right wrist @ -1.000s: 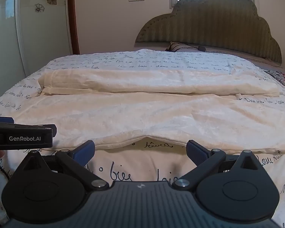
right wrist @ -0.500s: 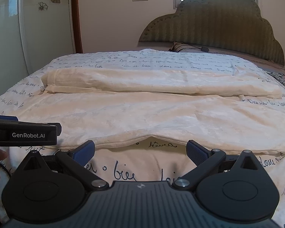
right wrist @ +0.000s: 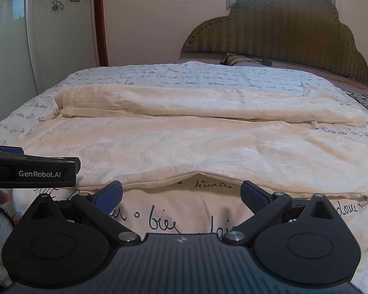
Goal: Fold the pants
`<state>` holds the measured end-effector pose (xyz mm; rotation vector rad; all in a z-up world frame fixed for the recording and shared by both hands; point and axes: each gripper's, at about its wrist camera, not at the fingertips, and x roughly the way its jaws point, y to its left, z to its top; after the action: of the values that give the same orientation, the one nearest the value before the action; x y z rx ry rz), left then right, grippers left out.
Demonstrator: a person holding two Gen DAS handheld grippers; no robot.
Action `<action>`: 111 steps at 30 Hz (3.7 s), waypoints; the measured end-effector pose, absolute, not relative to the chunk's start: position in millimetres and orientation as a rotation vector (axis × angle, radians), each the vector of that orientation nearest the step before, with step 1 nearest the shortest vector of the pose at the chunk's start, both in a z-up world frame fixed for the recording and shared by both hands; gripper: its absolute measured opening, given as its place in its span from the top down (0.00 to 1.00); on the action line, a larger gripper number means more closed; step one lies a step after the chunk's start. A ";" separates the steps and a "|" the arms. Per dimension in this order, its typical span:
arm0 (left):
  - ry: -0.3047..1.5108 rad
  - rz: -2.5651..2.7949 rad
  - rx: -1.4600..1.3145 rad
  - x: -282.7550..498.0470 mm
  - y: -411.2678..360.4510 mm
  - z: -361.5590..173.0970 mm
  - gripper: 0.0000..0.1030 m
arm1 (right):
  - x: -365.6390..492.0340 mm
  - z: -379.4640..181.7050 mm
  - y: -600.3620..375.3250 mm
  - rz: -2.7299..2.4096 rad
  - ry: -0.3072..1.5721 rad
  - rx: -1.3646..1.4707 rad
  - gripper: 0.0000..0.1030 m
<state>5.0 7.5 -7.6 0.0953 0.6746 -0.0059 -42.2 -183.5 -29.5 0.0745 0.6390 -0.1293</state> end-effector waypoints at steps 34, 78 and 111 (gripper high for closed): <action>0.680 -0.009 0.088 2.8 6.3 -9.0 0.00 | -42.3 -34.0 -179.3 -0.120 0.649 0.071 0.00; 0.606 0.055 0.100 42.3 31.6 6.7 0.00 | 45.1 11.4 -187.1 0.205 0.430 -0.225 0.00; 0.714 0.002 -0.042 169.1 90.2 -3.0 0.01 | 342.8 -52.8 -190.1 0.590 0.769 -0.376 0.91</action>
<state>169.1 90.2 -3.0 -0.0416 0.7137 0.0017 342.8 -190.1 -52.8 -0.3756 0.7692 0.5904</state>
